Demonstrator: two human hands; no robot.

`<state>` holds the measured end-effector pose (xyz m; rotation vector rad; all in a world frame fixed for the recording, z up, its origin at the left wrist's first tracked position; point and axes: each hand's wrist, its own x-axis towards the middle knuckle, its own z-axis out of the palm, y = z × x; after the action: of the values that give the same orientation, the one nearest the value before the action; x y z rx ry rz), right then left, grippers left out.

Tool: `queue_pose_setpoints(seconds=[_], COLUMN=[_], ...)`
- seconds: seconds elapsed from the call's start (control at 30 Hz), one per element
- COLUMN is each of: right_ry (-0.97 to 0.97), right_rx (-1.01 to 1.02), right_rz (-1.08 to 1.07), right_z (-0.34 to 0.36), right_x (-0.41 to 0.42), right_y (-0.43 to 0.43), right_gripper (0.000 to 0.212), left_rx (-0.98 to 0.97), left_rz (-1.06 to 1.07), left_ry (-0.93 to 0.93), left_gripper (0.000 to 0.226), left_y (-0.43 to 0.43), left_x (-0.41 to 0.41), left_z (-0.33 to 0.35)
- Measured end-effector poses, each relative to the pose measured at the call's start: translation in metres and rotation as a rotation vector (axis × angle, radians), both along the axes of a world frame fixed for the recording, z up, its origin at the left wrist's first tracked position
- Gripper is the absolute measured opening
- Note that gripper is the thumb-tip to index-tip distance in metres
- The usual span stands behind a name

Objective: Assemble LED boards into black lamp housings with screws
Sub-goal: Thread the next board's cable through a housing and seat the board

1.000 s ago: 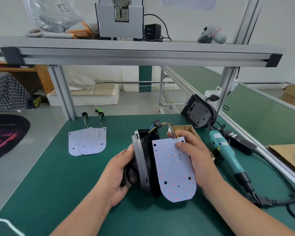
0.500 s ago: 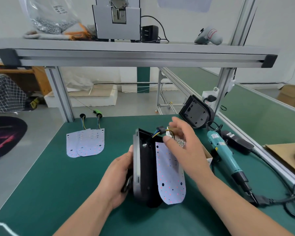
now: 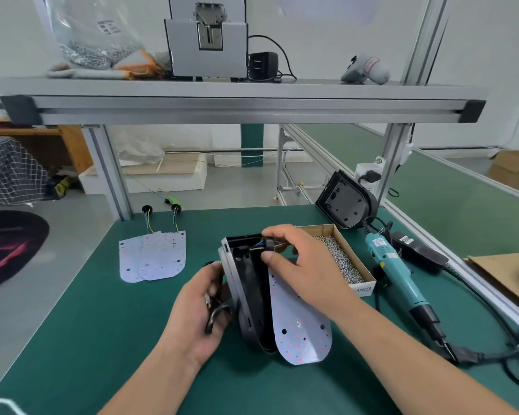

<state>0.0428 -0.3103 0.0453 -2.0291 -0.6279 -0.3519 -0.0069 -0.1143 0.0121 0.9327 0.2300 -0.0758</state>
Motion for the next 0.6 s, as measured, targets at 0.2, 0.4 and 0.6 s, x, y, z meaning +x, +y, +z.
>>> queue_pose_setpoints(seconds=[0.2,0.4,0.6], right_ry=[0.028,0.032,0.087], right_rx=[0.070,-0.004,-0.006], right_rz=[0.027,0.028,0.040], right_z=[0.003,0.004,0.006], right_x=[0.004,0.002,-0.001], right_y=[0.010,0.011,0.011], right_gripper=[0.027,0.021,0.024], left_rx=[-0.068,-0.132,-0.007], left_rz=[0.011,-0.024,-0.001], left_ry=[-0.037,-0.124,-0.159], left_gripper=[0.041,0.028,0.051], left_y=[0.001,0.002,-0.002], left_x=[-0.003,-0.006,-0.007], left_z=[0.004,0.004,0.003])
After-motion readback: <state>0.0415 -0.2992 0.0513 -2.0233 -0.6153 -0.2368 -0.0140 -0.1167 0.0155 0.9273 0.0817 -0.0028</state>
